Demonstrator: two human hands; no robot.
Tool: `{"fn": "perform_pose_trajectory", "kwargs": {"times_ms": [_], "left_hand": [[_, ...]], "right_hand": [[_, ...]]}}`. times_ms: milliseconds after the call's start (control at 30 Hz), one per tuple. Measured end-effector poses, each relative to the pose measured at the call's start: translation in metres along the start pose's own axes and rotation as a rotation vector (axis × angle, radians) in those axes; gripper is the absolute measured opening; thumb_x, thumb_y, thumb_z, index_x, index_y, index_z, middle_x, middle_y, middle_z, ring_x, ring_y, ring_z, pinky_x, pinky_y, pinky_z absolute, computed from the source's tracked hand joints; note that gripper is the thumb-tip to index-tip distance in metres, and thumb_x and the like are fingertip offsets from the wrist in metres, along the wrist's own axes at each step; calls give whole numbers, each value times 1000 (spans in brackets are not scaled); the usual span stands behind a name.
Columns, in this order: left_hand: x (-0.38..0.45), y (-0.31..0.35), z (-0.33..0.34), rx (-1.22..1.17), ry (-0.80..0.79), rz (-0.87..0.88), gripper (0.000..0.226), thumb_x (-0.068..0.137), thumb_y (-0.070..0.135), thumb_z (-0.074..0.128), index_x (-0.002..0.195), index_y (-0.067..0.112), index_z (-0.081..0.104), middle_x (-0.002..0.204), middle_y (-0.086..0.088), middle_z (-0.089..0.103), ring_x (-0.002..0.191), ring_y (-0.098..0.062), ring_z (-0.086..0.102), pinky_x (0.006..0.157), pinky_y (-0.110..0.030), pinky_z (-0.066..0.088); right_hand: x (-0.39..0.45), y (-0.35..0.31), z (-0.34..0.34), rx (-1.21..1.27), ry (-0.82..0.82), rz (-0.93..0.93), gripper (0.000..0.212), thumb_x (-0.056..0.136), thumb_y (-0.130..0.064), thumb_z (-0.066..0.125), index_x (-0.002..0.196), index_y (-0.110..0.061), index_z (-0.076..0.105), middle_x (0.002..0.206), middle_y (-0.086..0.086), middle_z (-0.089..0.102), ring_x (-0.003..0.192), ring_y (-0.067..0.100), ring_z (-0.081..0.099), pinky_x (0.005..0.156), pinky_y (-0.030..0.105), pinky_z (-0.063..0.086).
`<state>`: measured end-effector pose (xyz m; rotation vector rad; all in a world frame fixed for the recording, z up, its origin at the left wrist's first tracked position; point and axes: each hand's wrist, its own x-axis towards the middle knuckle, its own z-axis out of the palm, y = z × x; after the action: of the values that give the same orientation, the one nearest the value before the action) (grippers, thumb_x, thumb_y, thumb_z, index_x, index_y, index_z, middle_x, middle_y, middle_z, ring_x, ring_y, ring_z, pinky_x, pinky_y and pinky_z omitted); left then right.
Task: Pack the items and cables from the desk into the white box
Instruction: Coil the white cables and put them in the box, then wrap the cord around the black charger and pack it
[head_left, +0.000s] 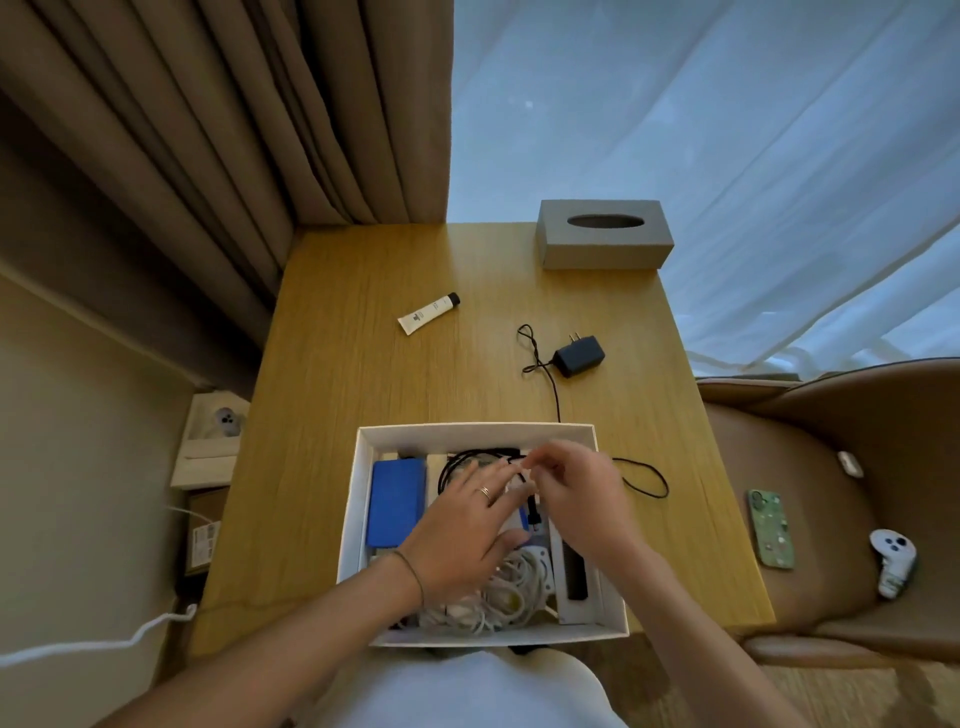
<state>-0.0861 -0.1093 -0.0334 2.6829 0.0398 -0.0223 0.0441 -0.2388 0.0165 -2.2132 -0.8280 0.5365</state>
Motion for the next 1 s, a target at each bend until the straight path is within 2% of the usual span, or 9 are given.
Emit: {"fn": "perform_pose_trajectory", "kwargs": {"times_ms": [100,267,367,500,633,767,833,933,1000], "left_hand": [[9,2,-27,-65,162,8,47,106,45,32,148,25,42,150,1,46,139,-15,38,117,-37,31],[38,0,-64,-203,281,-61,35,105,37,37,131,26,58,133,9,57,118,-11,54,97,-35,47],[66,-7,-77,-222,304,-70,31,103,30,41,124,26,63,124,9,61,112,-9,57,89,-35,51],[102,-21,-88,-247,248,-126,28,101,29,43,115,26,67,109,13,65,97,-1,59,77,-30,55],[144,-36,-80,-277,152,-183,21,101,20,50,107,26,70,96,14,68,71,8,57,57,-15,46],[172,-48,-68,-357,111,-307,21,100,19,52,105,28,70,101,13,69,43,-4,45,44,-18,42],[180,-52,-64,-399,105,-348,21,100,19,52,103,32,69,101,14,69,39,-4,42,41,-16,39],[192,-56,-64,-437,111,-421,22,100,19,53,99,35,68,98,14,69,39,-2,41,39,-15,37],[200,-55,-68,-429,99,-474,22,100,20,52,98,36,68,97,14,70,45,-3,49,44,-25,50]], "right_hand": [[18,-5,-18,121,46,11,15,97,-16,61,95,-27,70,83,-13,69,71,6,67,63,29,59],[71,10,-39,112,171,90,15,95,-13,61,94,-23,74,85,-12,69,69,13,66,65,37,59],[112,36,-46,43,200,109,17,95,-13,61,95,-24,74,86,-16,69,75,4,65,66,27,56],[159,70,-46,-83,202,191,21,93,-9,59,103,-22,73,102,-5,72,87,4,62,67,14,44],[192,105,-32,-280,133,212,52,81,-6,69,129,-24,59,126,4,61,116,21,57,85,28,52],[217,128,-25,-502,-30,149,79,78,-16,77,148,-29,42,156,12,38,138,33,42,99,43,52],[226,137,-21,-592,-70,78,79,78,-22,79,148,-30,42,153,11,41,135,31,44,98,43,50],[238,146,-24,-626,-101,-49,66,82,-21,74,142,-28,49,128,5,56,116,26,54,86,34,45],[241,147,-30,-597,-120,-94,53,82,-24,73,132,-27,55,114,1,59,105,23,58,77,29,41]]}}
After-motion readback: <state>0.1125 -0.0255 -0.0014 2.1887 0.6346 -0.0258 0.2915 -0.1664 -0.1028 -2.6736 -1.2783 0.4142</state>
